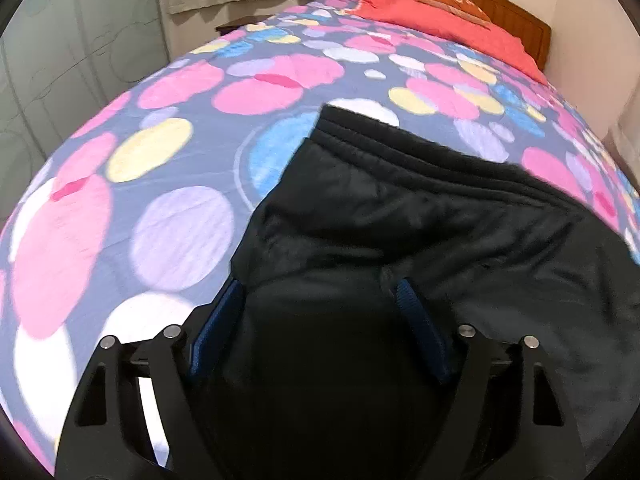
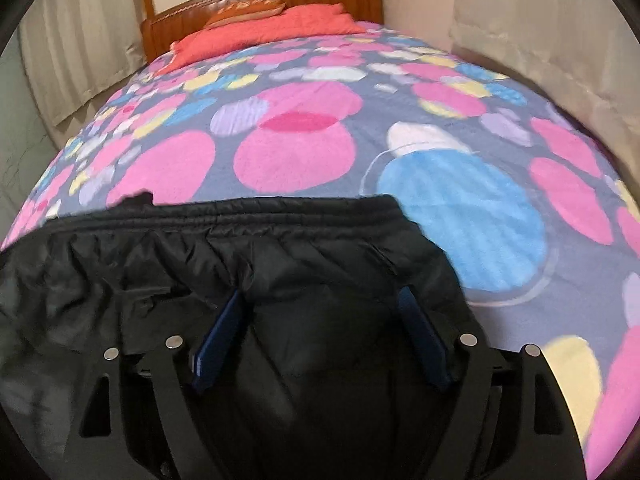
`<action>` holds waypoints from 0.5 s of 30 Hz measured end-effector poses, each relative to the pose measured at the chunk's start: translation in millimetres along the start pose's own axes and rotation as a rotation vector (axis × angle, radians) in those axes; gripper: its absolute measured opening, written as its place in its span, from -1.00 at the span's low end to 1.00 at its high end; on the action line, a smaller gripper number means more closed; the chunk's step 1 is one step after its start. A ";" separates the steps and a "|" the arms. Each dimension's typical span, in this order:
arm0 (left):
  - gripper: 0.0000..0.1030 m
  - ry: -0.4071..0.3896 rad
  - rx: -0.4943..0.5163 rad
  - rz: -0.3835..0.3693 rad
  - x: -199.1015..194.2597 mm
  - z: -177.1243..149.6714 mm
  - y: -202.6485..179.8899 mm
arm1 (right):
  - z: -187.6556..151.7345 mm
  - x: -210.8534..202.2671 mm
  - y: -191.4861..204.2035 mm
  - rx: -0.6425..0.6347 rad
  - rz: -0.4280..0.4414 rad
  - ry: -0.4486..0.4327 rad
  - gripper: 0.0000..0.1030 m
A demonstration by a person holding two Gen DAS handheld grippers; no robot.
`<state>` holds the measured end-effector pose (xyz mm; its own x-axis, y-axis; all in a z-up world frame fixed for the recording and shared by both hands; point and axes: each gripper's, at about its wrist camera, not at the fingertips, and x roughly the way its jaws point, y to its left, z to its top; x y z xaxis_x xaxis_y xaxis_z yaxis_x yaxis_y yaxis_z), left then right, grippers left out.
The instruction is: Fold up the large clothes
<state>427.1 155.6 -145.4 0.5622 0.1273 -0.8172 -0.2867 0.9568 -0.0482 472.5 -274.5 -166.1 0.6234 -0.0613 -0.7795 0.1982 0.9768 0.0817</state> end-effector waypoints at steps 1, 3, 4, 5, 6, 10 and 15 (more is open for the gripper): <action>0.53 -0.024 -0.014 -0.021 -12.8 -1.8 -1.3 | -1.4 -14.1 2.9 0.017 0.025 -0.030 0.51; 0.53 -0.077 -0.015 -0.084 -35.1 -7.6 -11.7 | -6.2 -37.4 18.2 0.011 0.064 -0.075 0.51; 0.53 -0.100 0.002 -0.116 -45.1 -11.6 -22.9 | -10.9 -50.3 32.8 -0.008 0.095 -0.105 0.51; 0.53 -0.119 0.031 -0.148 -52.2 -15.6 -37.4 | -13.5 -55.5 41.6 -0.023 0.111 -0.117 0.51; 0.53 -0.126 0.054 -0.171 -55.3 -18.3 -48.6 | -18.5 -61.3 60.2 -0.062 0.136 -0.127 0.51; 0.53 -0.111 0.175 -0.206 -49.1 -36.7 -101.3 | -37.7 -55.2 109.9 -0.173 0.166 -0.100 0.50; 0.54 -0.059 0.217 -0.144 -14.2 -50.4 -117.7 | -54.0 -24.5 129.6 -0.223 0.090 -0.053 0.50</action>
<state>413.8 28.0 -157.1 0.6312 -0.0055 -0.7756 -0.0306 0.9990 -0.0320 442.1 -135.3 -169.9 0.6707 0.0235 -0.7414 -0.0284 0.9996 0.0059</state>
